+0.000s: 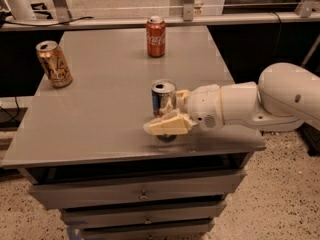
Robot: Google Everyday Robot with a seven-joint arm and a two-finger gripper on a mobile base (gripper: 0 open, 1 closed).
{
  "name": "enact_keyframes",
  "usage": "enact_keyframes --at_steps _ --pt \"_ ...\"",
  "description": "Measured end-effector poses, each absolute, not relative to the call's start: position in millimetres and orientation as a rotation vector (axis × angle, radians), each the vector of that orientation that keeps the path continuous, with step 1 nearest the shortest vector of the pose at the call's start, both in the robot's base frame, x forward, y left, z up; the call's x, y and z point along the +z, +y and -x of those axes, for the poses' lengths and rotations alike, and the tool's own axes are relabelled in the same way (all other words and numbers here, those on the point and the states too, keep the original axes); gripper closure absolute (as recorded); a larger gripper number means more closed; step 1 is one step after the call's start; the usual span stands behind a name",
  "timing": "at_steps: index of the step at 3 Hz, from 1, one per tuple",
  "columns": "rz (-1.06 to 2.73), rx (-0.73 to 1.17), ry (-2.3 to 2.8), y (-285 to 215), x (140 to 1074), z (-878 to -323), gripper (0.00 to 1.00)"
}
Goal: Move redbull can near orange can
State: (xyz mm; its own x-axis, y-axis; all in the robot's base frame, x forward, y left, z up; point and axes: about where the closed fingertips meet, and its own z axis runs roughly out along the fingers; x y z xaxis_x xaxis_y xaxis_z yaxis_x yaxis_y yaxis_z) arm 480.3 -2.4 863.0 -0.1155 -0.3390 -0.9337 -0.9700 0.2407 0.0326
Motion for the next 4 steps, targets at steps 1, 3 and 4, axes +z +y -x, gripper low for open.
enact_keyframes --at_steps 1,3,4 --pt "1.239 0.868 1.615 -9 876 -487 0.64" --pt "1.228 0.816 1.598 -15 903 -504 1.00" --pt "1.228 0.816 1.598 -15 903 -504 1.00"
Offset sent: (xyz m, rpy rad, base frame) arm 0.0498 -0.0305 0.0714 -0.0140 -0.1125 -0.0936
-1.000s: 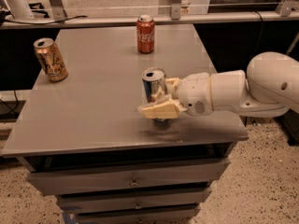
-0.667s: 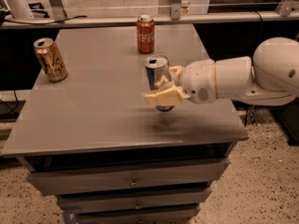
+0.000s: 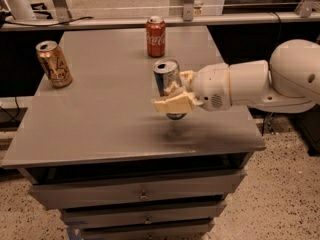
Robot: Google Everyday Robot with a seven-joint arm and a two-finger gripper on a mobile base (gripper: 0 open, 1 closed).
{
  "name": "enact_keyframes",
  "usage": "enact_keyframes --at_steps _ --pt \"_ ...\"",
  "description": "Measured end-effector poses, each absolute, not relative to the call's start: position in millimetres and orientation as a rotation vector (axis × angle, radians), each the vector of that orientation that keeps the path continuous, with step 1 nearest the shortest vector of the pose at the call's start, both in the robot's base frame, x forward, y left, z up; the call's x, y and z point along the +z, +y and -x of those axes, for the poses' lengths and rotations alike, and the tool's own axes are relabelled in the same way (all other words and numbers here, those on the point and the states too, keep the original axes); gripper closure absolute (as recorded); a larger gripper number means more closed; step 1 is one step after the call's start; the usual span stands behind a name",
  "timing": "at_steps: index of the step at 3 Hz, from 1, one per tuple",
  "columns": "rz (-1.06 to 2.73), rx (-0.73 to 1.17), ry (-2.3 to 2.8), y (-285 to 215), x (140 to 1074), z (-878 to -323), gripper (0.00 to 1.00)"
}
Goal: Move redbull can near orange can
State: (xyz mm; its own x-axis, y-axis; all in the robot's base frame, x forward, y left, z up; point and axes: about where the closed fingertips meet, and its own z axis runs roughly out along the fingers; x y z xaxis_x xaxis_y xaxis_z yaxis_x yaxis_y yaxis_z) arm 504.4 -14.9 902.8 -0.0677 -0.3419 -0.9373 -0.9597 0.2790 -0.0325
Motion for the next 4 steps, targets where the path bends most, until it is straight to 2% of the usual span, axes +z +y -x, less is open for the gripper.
enact_keyframes --at_steps 1,4 --pt "1.199 0.842 1.499 14 915 -522 1.00" --pt "1.168 0.985 1.231 194 933 -621 1.00"
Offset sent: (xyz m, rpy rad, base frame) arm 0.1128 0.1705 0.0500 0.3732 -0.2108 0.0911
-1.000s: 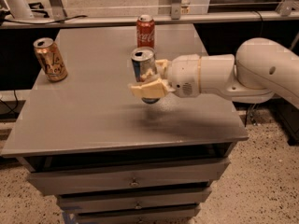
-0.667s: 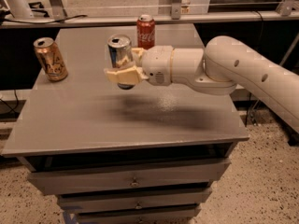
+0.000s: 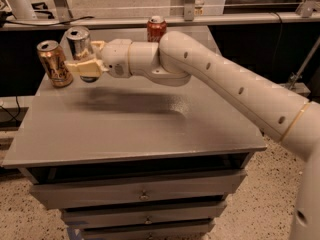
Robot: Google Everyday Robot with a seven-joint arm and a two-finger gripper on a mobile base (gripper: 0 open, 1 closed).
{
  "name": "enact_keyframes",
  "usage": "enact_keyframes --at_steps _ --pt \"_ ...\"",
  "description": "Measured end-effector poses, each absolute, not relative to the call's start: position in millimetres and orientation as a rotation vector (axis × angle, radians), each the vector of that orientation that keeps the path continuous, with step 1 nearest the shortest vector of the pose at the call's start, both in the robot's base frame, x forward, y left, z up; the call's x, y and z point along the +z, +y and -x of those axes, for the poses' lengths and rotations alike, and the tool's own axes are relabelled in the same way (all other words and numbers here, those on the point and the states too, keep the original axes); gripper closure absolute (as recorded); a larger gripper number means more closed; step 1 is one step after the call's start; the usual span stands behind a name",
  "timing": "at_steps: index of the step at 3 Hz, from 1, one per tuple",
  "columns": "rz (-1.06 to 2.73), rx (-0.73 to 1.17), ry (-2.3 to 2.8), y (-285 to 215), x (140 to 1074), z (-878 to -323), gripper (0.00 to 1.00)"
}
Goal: Move redbull can near orange can
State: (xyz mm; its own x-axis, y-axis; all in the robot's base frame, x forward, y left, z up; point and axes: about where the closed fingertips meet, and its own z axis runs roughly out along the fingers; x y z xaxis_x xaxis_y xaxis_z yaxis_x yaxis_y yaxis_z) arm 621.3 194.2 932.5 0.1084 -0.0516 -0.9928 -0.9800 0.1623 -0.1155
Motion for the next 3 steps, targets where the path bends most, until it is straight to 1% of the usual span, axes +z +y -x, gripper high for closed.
enact_keyframes --at_steps 1,2,3 --pt "1.192 1.006 1.226 231 922 -638 1.00" --pt "1.200 0.996 1.242 243 910 -650 1.00" --pt "1.194 0.976 1.254 242 904 -659 1.00"
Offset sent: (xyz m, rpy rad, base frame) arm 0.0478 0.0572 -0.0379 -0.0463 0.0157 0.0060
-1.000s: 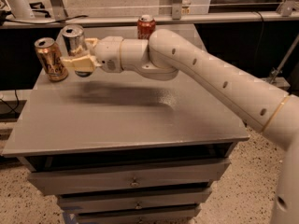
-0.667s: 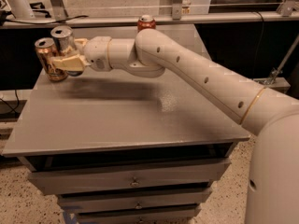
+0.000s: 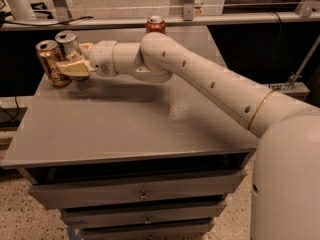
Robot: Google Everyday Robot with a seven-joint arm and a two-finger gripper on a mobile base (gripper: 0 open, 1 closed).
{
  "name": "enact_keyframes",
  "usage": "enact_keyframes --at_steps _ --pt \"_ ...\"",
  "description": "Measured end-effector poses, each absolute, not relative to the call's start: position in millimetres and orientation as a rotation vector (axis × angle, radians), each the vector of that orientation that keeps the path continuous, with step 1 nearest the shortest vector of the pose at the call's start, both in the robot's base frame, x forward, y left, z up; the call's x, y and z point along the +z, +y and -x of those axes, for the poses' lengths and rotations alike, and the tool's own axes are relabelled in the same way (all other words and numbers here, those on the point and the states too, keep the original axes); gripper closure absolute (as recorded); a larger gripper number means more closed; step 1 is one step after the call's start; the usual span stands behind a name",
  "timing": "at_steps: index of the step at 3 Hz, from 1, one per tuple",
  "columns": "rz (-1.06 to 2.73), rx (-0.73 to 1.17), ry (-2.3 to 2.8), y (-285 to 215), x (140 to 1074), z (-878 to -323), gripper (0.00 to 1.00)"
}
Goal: Move redbull can near orange can
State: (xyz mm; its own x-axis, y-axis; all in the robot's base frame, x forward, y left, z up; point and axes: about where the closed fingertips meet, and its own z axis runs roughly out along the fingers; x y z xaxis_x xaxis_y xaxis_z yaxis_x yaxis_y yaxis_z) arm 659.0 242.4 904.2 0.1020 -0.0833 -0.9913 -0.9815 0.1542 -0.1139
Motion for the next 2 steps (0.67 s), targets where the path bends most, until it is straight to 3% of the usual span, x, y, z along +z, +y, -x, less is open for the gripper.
enact_keyframes --at_steps 2 --pt "1.182 0.971 1.277 236.5 896.4 -661.1 1.00"
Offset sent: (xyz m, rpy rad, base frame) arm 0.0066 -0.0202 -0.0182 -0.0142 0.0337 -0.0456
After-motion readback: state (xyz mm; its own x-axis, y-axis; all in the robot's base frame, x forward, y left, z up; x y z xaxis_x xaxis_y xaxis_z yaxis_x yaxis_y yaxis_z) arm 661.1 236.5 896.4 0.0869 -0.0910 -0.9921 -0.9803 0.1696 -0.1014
